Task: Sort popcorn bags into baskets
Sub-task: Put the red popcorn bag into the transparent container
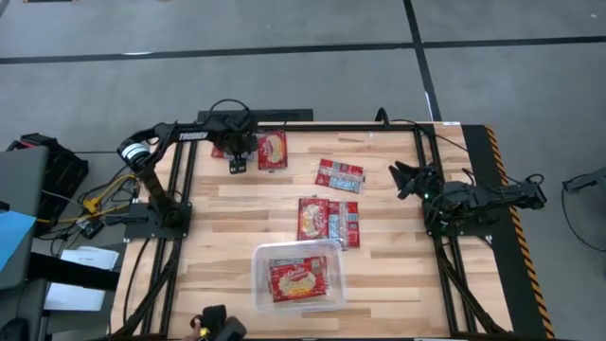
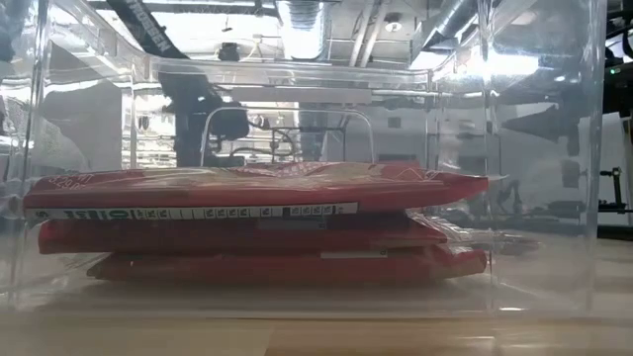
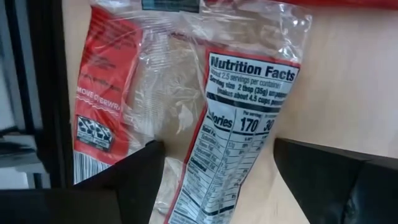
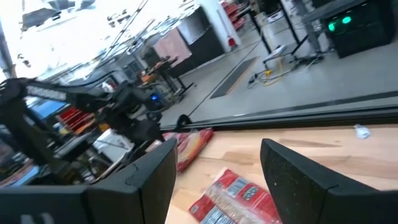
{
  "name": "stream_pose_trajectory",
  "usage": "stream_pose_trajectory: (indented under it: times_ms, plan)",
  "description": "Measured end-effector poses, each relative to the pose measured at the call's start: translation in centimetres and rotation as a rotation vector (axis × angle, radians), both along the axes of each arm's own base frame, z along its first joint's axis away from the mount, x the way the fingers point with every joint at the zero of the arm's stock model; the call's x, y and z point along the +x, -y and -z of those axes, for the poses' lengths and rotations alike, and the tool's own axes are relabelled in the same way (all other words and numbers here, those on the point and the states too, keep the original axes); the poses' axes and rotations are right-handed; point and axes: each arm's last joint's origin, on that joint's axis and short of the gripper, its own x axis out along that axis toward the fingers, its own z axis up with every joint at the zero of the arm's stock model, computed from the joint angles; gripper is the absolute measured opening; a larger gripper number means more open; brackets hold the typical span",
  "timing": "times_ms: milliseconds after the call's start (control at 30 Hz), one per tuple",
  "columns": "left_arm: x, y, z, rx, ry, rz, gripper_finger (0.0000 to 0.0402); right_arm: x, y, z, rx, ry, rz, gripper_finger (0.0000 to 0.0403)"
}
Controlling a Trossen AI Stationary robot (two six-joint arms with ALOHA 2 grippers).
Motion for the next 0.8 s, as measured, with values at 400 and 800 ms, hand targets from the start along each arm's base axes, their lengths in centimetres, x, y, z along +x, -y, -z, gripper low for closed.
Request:
stream_pose_trajectory:
  times_ms: [400, 800]
  plan:
    - [-0.3, 0.1, 1.0, 0.095, -0.022, -0.104, 0.0093, 0.0, 0.0, 0.0, 0.024, 0.026, 0.021, 0.0255]
    - [0.4, 2.2, -1.6, -0.002, -0.078, -0.191, 0.0003, 0.0, 0.0, 0.0, 0.025, 0.028, 0.020, 0.0255]
